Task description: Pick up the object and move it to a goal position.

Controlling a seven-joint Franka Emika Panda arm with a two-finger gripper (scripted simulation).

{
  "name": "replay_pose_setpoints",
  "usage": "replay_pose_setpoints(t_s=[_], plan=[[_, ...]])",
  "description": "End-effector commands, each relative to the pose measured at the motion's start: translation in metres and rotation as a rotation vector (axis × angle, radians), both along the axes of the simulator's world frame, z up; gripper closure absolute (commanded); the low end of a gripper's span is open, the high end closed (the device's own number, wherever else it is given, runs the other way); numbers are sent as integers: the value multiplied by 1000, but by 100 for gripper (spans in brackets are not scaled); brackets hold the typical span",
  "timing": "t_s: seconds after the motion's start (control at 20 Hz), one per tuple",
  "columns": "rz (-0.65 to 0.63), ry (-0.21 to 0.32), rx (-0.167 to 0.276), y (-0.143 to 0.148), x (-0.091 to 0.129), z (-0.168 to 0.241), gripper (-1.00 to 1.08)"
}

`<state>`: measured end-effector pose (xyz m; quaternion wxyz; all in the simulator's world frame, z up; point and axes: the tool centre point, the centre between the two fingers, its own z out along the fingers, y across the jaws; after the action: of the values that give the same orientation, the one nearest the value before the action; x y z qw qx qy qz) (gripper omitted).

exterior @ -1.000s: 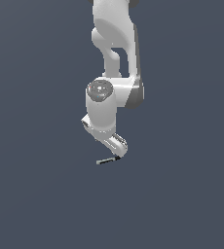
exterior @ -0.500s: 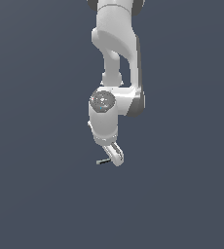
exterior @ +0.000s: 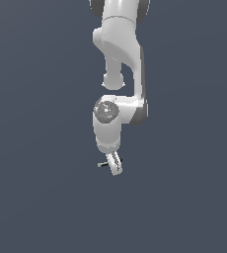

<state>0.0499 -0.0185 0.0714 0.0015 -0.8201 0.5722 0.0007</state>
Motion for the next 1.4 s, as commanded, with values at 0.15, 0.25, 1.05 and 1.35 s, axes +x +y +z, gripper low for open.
replay_pose_setpoints(t_s=[0.15,0.25,1.05,1.35], plan=[[-76,0,-2,1,2,-8,-92],[-93,1,-3,2,3,-10,-92],[-109,1,-3,2,2,-45,-92],[-110,1,-3,2,2,-62,-92]])
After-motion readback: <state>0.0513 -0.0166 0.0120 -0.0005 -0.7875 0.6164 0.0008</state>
